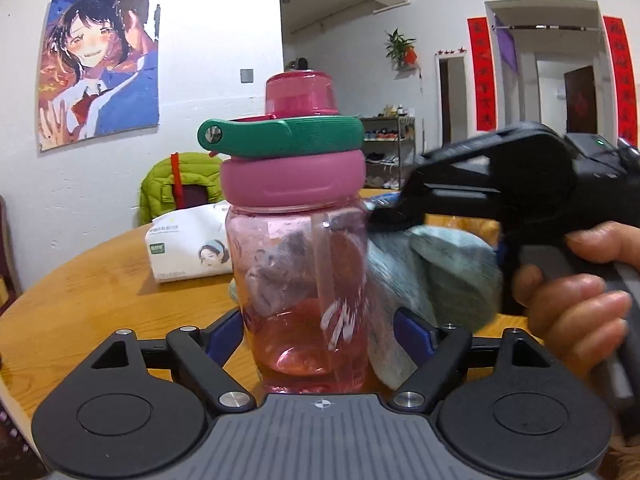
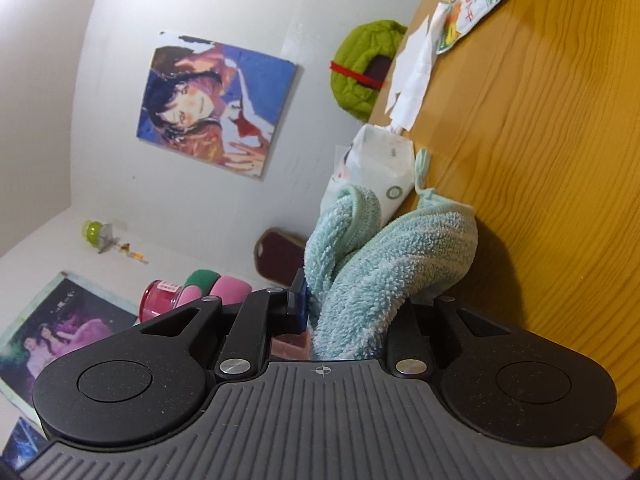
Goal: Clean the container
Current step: 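Hold the bottle with the left tool while the right tool rubs the towel around it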
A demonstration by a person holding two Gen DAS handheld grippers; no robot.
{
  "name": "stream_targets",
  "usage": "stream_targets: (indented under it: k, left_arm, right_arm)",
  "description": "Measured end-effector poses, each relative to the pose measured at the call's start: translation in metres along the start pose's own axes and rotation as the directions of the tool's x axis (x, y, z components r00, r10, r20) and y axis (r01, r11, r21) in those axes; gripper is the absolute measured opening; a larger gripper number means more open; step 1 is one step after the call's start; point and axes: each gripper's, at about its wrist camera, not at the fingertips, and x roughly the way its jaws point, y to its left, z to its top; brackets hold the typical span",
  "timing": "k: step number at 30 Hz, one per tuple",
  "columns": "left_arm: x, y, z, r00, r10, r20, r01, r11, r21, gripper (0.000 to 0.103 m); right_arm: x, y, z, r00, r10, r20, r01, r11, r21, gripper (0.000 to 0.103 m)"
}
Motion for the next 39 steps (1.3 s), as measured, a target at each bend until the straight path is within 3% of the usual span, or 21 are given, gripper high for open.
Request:
stream_targets:
  k: [3, 8, 11, 13, 14, 16, 18, 21, 23, 25, 28, 30, 32, 34, 35, 36, 39]
  left_arm:
    - [0.006, 0.008, 0.002, 1.0, -0.028, 0.008, 0.028, 1.0, -0.007, 0.071]
    - [0.007, 0.01, 0.001, 0.998, -0.06, 0.007, 0.06, 0.998, -0.008, 0.07]
    - [0.008, 0.01, 0.001, 0.998, -0.063, 0.008, 0.063, 0.998, -0.008, 0.07]
    - [0.008, 0.01, 0.002, 0.998, -0.063, 0.008, 0.063, 0.998, -0.009, 0.07]
    - [0.008, 0.011, 0.002, 0.998, -0.062, 0.008, 0.062, 0.998, -0.009, 0.07]
    - [0.009, 0.011, 0.002, 0.998, -0.061, 0.008, 0.061, 0.998, -0.009, 0.07]
    - [0.009, 0.011, 0.002, 0.998, -0.061, 0.008, 0.061, 0.998, -0.009, 0.07]
    - [0.01, 0.011, 0.003, 0.998, -0.062, 0.008, 0.062, 0.998, -0.008, 0.071]
    - [0.01, 0.011, 0.003, 0.998, -0.06, 0.008, 0.06, 0.998, -0.006, 0.071]
    - [0.01, 0.011, 0.003, 0.998, -0.061, 0.008, 0.061, 0.998, -0.008, 0.071]
    - [0.009, 0.011, 0.003, 0.998, -0.062, 0.008, 0.062, 0.998, -0.009, 0.071]
    - [0.008, 0.011, 0.004, 0.998, -0.062, 0.005, 0.062, 0.998, -0.01, 0.071]
    - [0.009, 0.012, 0.004, 0.998, -0.062, 0.007, 0.062, 0.998, -0.011, 0.071]
    - [0.009, 0.012, 0.003, 0.998, -0.061, 0.008, 0.061, 0.998, -0.012, 0.071]
    - [0.009, 0.012, 0.003, 0.998, -0.061, 0.008, 0.061, 0.998, -0.013, 0.071]
    - [0.009, 0.013, 0.003, 0.998, -0.061, 0.008, 0.061, 0.998, -0.015, 0.071]
    - [0.01, 0.014, 0.003, 0.998, -0.063, 0.011, 0.063, 0.998, -0.023, 0.071]
  right_arm:
    - [-0.001, 0.001, -0.002, 0.999, -0.042, -0.012, 0.042, 0.999, -0.002, 0.024]
    - [0.002, 0.002, -0.005, 0.993, -0.113, -0.022, 0.112, 0.993, -0.032, 0.024]
    - [0.0, 0.003, -0.004, 0.994, -0.109, -0.007, 0.109, 0.993, -0.035, 0.021]
    - [-0.009, 0.005, -0.002, 0.999, 0.001, 0.036, 0.0, 1.0, -0.014, 0.02]
    - [-0.015, 0.005, -0.001, 0.993, 0.1, 0.059, -0.101, 0.995, 0.009, 0.02]
    - [-0.022, 0.002, 0.002, 0.957, 0.278, 0.083, -0.283, 0.957, 0.059, 0.02]
    - [-0.021, -0.002, 0.001, 0.94, 0.335, 0.071, -0.341, 0.935, 0.102, 0.02]
    - [-0.007, -0.013, -0.003, 0.977, 0.213, 0.032, -0.215, 0.963, 0.164, 0.02]
    - [0.001, -0.021, -0.004, 0.998, 0.069, -0.014, -0.065, 0.982, 0.178, 0.02]
    - [0.009, -0.027, -0.006, 0.991, -0.11, -0.072, 0.12, 0.981, 0.151, 0.02]
    - [0.013, -0.025, -0.007, 0.983, -0.164, -0.08, 0.173, 0.979, 0.112, 0.021]
    - [0.006, -0.018, -0.006, 0.996, -0.08, -0.044, 0.085, 0.991, 0.106, 0.021]
    - [-0.003, -0.012, -0.003, 0.997, 0.078, 0.01, -0.079, 0.99, 0.116, 0.021]
    - [-0.013, -0.007, -0.001, 0.971, 0.23, 0.061, -0.235, 0.965, 0.117, 0.021]
    - [-0.015, -0.006, -0.001, 0.96, 0.269, 0.07, -0.276, 0.954, 0.116, 0.021]
    - [-0.016, -0.006, -0.002, 0.954, 0.292, 0.072, -0.299, 0.947, 0.118, 0.021]
    - [-0.003, -0.012, -0.006, 0.986, 0.162, 0.03, -0.165, 0.974, 0.153, 0.021]
